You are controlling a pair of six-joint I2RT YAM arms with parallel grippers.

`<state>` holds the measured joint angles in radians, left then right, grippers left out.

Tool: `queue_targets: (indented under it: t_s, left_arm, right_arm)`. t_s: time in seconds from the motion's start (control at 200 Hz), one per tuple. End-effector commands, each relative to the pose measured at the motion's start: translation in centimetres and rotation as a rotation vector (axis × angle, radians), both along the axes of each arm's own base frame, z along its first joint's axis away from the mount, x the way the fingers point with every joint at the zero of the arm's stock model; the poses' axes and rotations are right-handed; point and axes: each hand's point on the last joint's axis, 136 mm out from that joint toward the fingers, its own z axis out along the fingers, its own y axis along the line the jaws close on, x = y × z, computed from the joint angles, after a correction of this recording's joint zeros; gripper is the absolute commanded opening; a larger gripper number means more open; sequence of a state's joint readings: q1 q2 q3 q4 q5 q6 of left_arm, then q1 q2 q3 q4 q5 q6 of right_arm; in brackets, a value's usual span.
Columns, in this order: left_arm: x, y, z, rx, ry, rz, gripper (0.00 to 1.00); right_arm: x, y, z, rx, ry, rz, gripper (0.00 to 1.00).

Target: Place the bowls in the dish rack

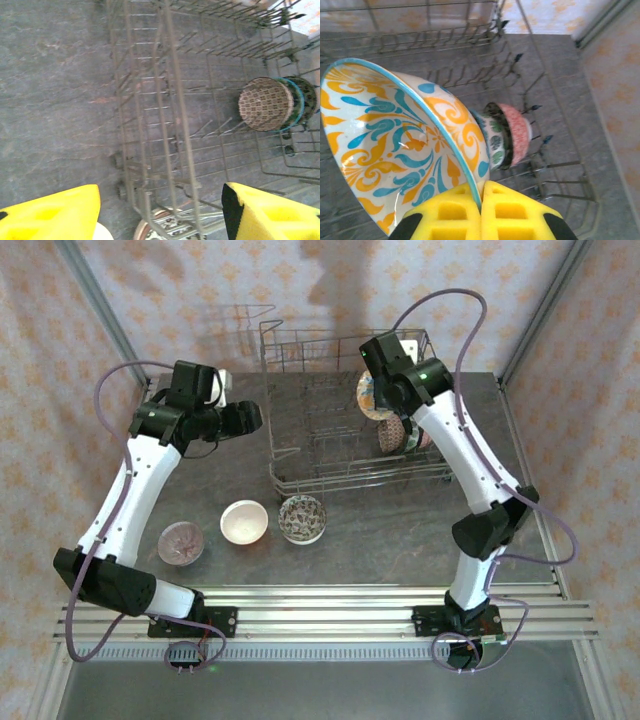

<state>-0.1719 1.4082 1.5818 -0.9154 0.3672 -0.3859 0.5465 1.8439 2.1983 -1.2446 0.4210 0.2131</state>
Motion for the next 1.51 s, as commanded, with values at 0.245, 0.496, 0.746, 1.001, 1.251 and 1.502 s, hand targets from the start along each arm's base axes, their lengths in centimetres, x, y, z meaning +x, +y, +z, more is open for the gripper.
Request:
queue_targets:
  t_s: [0.245, 0.496, 0.746, 1.001, 1.251, 1.502]
  left_arm:
    - [-1.6, 5.1, -1.6, 0.040, 0.024, 0.082, 0.66]
    - [-1.8, 6.6, -7.4, 0.061, 0.200, 0.103, 0.65]
    - [-1.3, 5.5, -11.9, 0.020, 0.325, 0.048, 0.63]
    - [-0.7, 4.5, -13.8, 0.000, 0.391, 0.011, 0.61]
    - [-1.5, 1.0, -16.0, 0.009, 0.468, -0.094, 0.60]
    - [-2.3, -1.8, -16.7, 0.013, 0.484, -0.171, 0.60]
  right_arm:
    - [0.8, 0.1, 1.9, -0.365, -0.094, -0.145, 0.00]
    - [1.1, 1.5, -0.2, -0.464, -0.109, -0.169, 0.00]
    - [0.3, 2.5, -1.5, -0.396, -0.089, -0.184, 0.00]
    - [-0.1, 2.3, -1.2, -0.418, -0.126, -0.242, 0.00]
    - [-0.8, 2.1, -2.1, -0.445, -0.116, -0.266, 0.00]
    - [-0.7, 1.8, -2.2, -0.506, -0.124, -0.263, 0.00]
